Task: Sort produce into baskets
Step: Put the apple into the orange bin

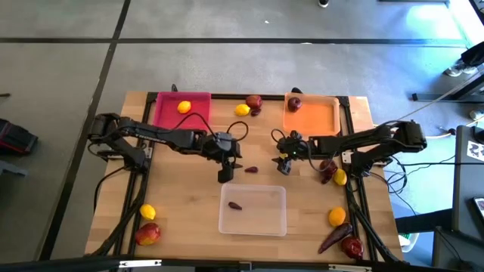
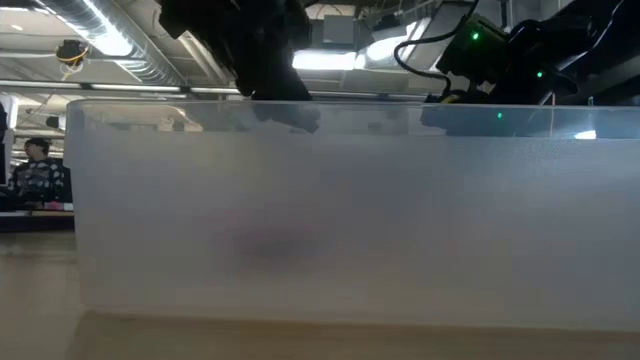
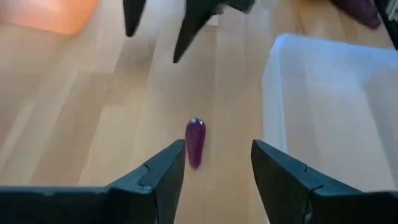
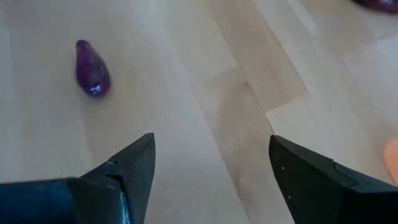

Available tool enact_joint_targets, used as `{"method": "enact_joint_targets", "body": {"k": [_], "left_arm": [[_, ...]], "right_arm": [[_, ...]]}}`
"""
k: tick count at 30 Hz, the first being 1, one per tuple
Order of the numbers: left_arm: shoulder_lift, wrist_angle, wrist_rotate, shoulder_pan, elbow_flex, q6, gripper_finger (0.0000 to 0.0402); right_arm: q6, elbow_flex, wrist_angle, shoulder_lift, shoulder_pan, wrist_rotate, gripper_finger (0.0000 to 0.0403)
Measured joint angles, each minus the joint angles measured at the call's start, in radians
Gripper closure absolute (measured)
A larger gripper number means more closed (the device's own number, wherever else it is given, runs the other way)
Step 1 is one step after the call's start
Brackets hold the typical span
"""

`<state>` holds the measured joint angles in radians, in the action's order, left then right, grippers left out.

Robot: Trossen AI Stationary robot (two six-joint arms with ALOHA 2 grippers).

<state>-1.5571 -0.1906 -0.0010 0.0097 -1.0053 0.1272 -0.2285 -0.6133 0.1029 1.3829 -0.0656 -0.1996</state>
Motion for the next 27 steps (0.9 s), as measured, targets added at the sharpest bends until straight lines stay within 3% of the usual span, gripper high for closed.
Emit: {"method": "enact_joint_targets", "body": {"k": [10, 17, 27], "left_arm": [[-0.001, 0.002, -0.004, -0.033, 0.093, 0.021, 0.0222], [-0.001, 0.007, -0.005, -0.059, 0.129, 0.039, 0.0222], [-0.001, 0.011, -0.008, -0.063, 0.129, 0.031, 0.0222]], "right_arm": [[-0.063, -0.197, 0.544, -0.177, 0.001, 0.004, 0.0125], [-0.200, -0.314, 0.874, -0.266, 0.001, 0.015, 0.0125], [-0.430, -0.344, 1.168, -0.316, 0.001, 0.144, 0.0125]]}}
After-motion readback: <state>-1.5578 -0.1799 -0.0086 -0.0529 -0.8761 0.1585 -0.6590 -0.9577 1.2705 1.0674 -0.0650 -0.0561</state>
